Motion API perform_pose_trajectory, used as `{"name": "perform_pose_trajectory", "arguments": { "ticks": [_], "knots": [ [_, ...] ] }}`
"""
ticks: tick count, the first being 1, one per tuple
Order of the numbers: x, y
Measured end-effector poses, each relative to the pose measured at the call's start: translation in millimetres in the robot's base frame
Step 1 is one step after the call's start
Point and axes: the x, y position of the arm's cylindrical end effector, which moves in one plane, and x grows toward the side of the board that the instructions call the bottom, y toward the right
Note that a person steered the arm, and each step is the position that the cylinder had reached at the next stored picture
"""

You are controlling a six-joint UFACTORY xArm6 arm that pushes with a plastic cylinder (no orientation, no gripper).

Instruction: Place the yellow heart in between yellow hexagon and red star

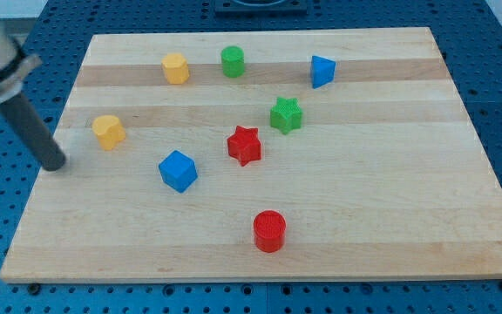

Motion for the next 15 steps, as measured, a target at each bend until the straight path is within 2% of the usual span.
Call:
{"name": "perform_pose_trajectory", "arguments": {
  "ticks": [3, 6, 7, 9, 11, 14, 15],
  "knots": [
    [-26, 5],
    [-52, 89],
    [-64, 102],
    [-70, 78],
    [-102, 117],
    [-101, 111],
    [-89, 109]
  ]
}}
